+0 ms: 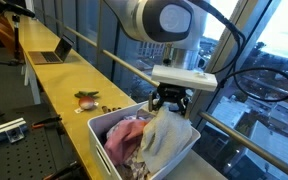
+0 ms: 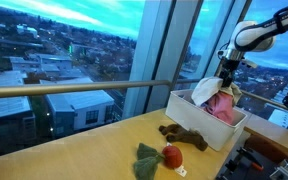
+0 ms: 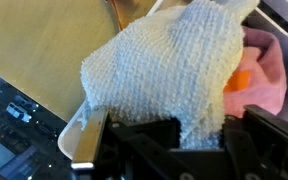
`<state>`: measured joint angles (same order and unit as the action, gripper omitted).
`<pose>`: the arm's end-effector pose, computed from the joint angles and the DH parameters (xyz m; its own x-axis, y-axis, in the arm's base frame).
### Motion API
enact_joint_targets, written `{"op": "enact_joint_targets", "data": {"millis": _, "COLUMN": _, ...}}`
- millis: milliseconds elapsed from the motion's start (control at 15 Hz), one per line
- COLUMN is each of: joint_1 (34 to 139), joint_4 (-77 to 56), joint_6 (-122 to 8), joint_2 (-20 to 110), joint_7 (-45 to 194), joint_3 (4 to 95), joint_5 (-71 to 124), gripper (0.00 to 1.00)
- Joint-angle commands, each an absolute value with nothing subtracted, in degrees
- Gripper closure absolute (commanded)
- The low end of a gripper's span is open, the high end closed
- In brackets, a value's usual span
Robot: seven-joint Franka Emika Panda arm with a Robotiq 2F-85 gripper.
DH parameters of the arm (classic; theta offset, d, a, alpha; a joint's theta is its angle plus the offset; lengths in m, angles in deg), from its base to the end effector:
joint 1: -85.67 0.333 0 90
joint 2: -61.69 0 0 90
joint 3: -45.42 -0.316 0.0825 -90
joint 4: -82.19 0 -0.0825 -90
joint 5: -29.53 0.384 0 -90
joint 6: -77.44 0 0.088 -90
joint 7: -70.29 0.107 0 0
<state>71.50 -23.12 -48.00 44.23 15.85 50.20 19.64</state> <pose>0.5989 -0.2087 0.3697 0.7512 0.6499 -0.1156 0.6601 -0.7400 0.1291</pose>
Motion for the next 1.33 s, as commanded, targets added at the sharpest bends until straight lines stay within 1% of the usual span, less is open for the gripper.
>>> {"op": "enact_joint_targets", "data": {"millis": 0, "joint_1": 72.0, "joint_4": -24.4, "joint_6": -48.0, "joint_2": 46.3, "joint_7": 14.1, "joint_3": 50.3, "joint_5": 19.9, "gripper": 1.0}}
{"op": "enact_joint_targets", "data": {"millis": 600, "joint_1": 74.9, "joint_4": -30.0, "joint_6": -49.9, "joint_2": 46.3, "joint_7": 15.2, "joint_3": 49.3, "joint_5": 19.4, "gripper": 1.0}}
{"op": "enact_joint_targets", "data": {"millis": 667, "joint_1": 75.1, "joint_4": -30.3, "joint_6": -49.7, "joint_2": 46.4, "joint_7": 15.3, "joint_3": 49.3, "joint_5": 19.4, "gripper": 0.98}}
{"op": "enact_joint_targets", "data": {"millis": 733, "joint_1": 75.2, "joint_4": -30.4, "joint_6": -49.5, "joint_2": 46.6, "joint_7": 15.5, "joint_3": 49.4, "joint_5": 19.4, "gripper": 0.73}}
{"op": "enact_joint_targets", "data": {"millis": 800, "joint_1": 75.2, "joint_4": -30.4, "joint_6": -49.3, "joint_2": 46.9, "joint_7": 15.6, "joint_3": 49.4, "joint_5": 19.5, "gripper": 0.72}}
{"op": "enact_joint_targets", "data": {"millis": 867, "joint_1": 75.3, "joint_4": -30.5, "joint_6": -49.2, "joint_2": 47.2, "joint_7": 15.7, "joint_3": 49.4, "joint_5": 19.4, "gripper": 0.69}}
{"op": "enact_joint_targets", "data": {"millis": 1267, "joint_1": 78.1, "joint_4": -31.9, "joint_6": -48.7, "joint_2": 52.5, "joint_7": 19.0, "joint_3": 48.7, "joint_5": 18.1, "gripper": 0.25}}
